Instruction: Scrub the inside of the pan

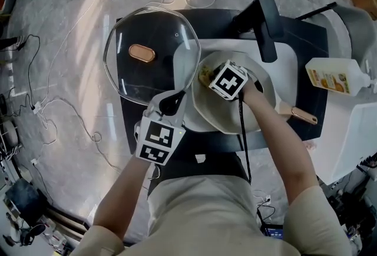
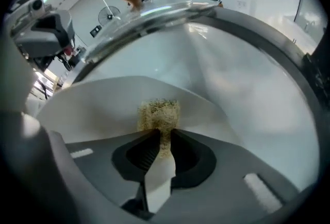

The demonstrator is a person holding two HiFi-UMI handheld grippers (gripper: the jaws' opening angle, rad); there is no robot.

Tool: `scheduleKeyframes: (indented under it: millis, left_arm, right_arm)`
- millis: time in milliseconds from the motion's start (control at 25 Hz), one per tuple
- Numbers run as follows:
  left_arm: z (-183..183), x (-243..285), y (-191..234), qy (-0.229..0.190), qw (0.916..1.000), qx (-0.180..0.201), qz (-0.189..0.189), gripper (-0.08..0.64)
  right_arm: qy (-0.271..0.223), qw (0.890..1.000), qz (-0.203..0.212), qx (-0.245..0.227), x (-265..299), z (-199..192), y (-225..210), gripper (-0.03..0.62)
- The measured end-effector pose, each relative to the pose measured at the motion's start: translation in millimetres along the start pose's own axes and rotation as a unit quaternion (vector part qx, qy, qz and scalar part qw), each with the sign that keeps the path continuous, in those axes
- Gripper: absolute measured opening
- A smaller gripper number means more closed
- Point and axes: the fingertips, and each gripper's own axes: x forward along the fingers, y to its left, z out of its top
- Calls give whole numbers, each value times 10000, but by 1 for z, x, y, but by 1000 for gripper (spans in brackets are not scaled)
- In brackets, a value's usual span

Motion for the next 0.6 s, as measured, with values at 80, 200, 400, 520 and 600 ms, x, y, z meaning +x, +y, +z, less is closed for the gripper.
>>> scheduleKeyframes:
  millis: [80, 200, 400, 520, 600]
  left_arm:
    - [1, 0, 1, 3, 10000, 26, -3, 2]
    - [0, -1, 1, -16, 10000, -34, 3, 2]
    - [-3, -2, 2, 29, 10000, -42, 8, 2]
    - [-5, -4, 2, 69, 10000, -12, -7, 2]
    - [-4, -5, 3, 86, 10000, 28, -17, 2]
  right_arm:
    - [185, 9987, -450, -176, 3, -10, -21, 67]
    - [506, 9937, -966, -257, 4, -36, -49, 67]
    - [902, 9895, -1125, 62, -8, -82, -69, 69]
    - [1378, 9849, -1053, 13, -18, -112, -63, 67]
    - [1748, 9805, -888, -89, -26, -128, -53, 66]
